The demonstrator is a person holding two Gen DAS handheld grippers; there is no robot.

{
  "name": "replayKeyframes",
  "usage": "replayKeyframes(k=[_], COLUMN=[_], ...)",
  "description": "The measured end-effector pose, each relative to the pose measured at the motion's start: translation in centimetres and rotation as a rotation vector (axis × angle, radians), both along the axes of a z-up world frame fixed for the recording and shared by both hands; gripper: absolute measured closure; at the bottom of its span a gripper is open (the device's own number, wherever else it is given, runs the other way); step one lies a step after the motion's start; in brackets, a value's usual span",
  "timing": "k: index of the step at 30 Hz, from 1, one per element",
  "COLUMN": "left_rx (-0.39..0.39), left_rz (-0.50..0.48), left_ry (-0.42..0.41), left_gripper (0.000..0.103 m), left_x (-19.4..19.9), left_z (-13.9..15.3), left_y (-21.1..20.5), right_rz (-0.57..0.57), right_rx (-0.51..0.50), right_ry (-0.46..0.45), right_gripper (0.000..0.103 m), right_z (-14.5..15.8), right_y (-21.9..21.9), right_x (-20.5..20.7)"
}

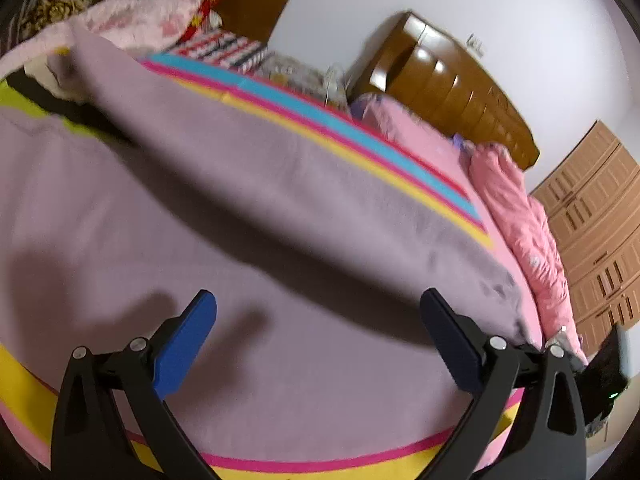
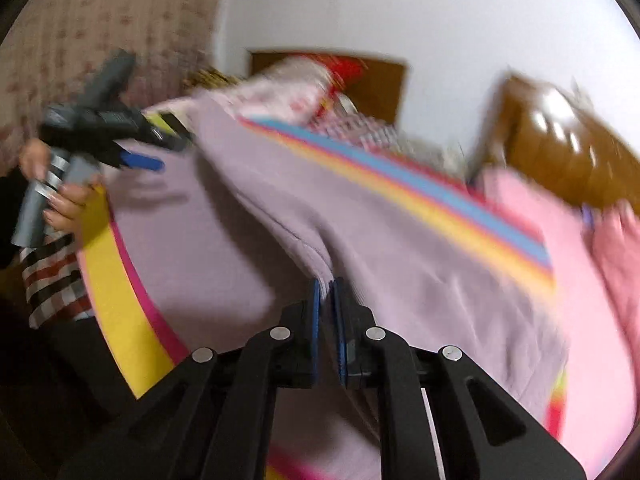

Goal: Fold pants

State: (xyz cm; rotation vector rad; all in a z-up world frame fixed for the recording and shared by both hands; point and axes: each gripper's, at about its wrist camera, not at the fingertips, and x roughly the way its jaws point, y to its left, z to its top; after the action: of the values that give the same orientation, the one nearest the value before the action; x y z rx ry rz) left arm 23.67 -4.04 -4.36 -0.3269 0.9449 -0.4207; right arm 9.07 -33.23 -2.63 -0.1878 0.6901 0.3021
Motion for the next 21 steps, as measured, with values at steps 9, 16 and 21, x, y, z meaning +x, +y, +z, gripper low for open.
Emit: replayKeyframes(k=[9,16,21], left_rx=[-0.129,-0.272,-0.286], left_rz=[-0.021,0.006,0.062], left_ry=[0.137,0.183,0.196], left_gripper=[0.003,0.027,0.027], left_x=[1.5,4.4,4.5], left_z=[-2.7,-3.1,-4.2], left_y=[2.0,3.1,4.2], right_rz=[-0.255,-0.225,-0.202], right_rx=[0.313,0.699,0.798], right_ry=[-0.038,0.055,0.22], right_gripper=[0.029,0.045,0.048], right_z=[1.3,0.4,-1.0], right_y=[-2.3,-0.6,4.6], right_x=[-3.7,-2.6,3.0])
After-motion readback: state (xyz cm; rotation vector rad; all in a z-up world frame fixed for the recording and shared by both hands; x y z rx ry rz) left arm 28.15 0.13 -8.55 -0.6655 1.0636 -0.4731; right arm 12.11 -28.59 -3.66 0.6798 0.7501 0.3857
